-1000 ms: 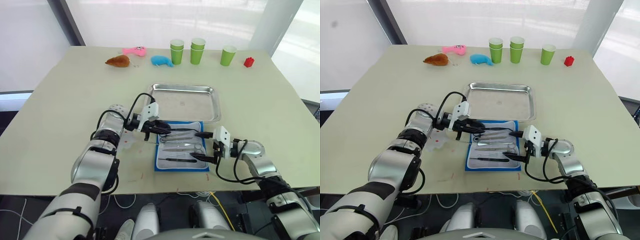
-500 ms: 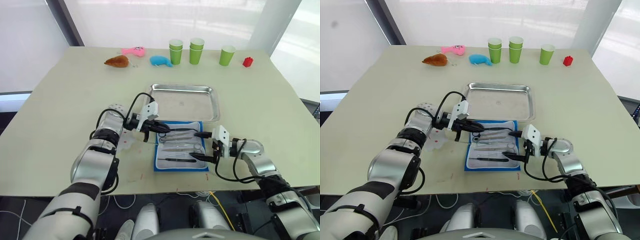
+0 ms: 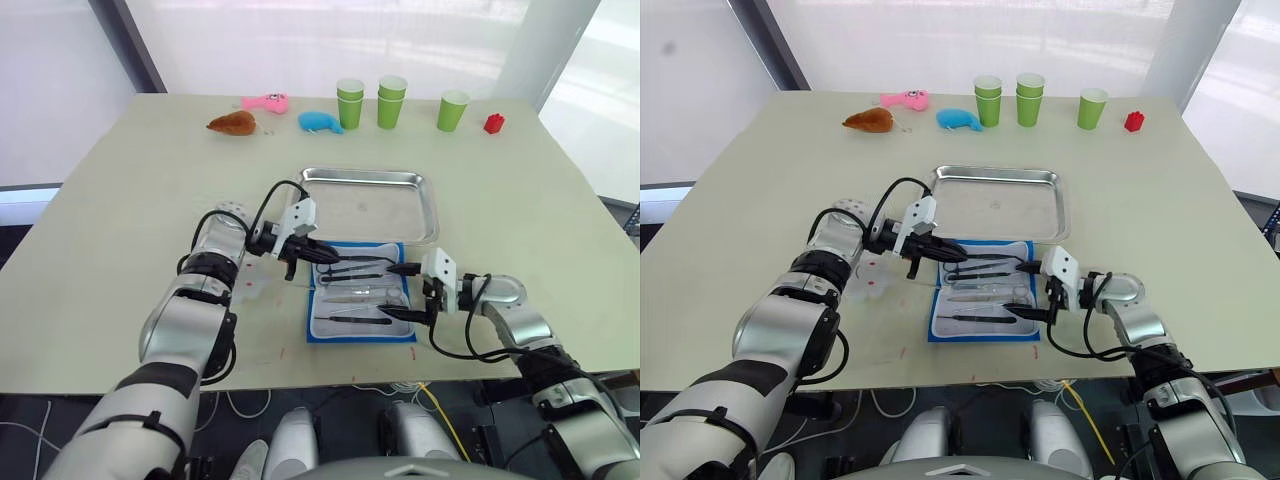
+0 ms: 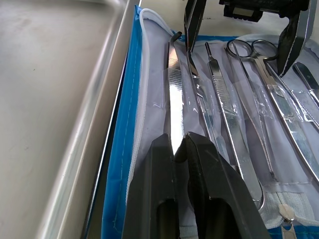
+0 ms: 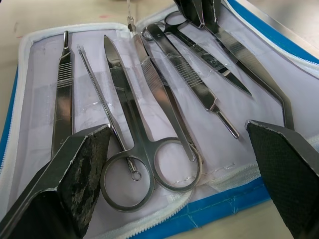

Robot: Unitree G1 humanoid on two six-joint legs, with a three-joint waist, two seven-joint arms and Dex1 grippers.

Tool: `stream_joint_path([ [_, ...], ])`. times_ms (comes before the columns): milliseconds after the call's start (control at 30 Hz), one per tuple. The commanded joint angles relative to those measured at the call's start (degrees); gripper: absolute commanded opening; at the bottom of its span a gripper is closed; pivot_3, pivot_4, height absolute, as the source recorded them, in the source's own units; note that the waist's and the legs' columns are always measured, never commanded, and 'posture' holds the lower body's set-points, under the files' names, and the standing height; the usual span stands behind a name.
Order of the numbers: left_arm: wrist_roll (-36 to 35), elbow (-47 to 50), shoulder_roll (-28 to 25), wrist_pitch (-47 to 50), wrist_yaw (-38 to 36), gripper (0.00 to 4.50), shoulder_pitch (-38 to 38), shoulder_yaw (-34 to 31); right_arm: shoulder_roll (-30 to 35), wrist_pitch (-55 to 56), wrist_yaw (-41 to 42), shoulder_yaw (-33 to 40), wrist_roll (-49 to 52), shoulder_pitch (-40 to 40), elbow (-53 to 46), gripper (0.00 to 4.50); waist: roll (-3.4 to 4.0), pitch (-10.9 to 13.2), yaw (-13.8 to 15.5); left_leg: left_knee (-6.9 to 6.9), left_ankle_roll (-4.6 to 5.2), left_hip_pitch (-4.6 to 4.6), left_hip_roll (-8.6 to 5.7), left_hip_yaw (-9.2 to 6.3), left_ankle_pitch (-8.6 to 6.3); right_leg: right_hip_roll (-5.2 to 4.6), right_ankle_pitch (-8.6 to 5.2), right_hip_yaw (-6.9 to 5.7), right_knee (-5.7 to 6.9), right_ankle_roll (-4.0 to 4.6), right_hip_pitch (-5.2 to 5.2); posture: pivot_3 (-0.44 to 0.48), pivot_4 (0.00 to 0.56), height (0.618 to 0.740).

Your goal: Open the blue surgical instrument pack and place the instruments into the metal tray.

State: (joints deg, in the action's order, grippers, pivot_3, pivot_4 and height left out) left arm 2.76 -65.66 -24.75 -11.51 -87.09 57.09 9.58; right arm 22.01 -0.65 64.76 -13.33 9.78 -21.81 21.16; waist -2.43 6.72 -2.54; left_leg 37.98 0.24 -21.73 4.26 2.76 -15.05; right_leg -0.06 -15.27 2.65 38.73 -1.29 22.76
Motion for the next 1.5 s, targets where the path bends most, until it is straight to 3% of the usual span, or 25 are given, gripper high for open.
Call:
stream_joint_path([
  [33, -0.67, 2.84, -1.59, 0.56, -1.25, 0.04, 1.11, -0.75, 0.85, -8.74, 0.2, -7.38, -6.67, 4.32, 7.35, 4.5, 0.0, 0.0, 0.0, -0.02, 0.0, 0.01, 0.0, 0.0, 0.0, 0.0, -0.01, 0.0, 0.0, 0.01, 0.0, 0.0, 0.15, 0.74],
  [633, -2.64, 7.45, -3.82, 4.17, -2.77, 0.04, 0.31, -1.9, 0.75, -10.35, 0.48, -7.83, -6.92, 4.53, 6.87, 4.5, 0.01, 0.01, 0.0, -0.2, 0.0, 0.08, 0.01, -0.01, 0.0, 0.01, -0.05, -0.01, 0.0, 0.05, 0.01, 0.0, 0.15, 0.74],
  [1500, -7.78, 20.2, -13.02, 13.97, -5.36, 0.04, -5.32, -2.24, 0.05, -10.0, 0.15, -8.04, -7.0, 4.23, 7.66, 4.5, 0.02, 0.02, -0.02, -0.45, 0.0, 0.23, 0.03, 0.0, 0.0, 0.02, -0.22, 0.01, 0.0, 0.31, 0.01, 0.0, 0.15, 0.74],
])
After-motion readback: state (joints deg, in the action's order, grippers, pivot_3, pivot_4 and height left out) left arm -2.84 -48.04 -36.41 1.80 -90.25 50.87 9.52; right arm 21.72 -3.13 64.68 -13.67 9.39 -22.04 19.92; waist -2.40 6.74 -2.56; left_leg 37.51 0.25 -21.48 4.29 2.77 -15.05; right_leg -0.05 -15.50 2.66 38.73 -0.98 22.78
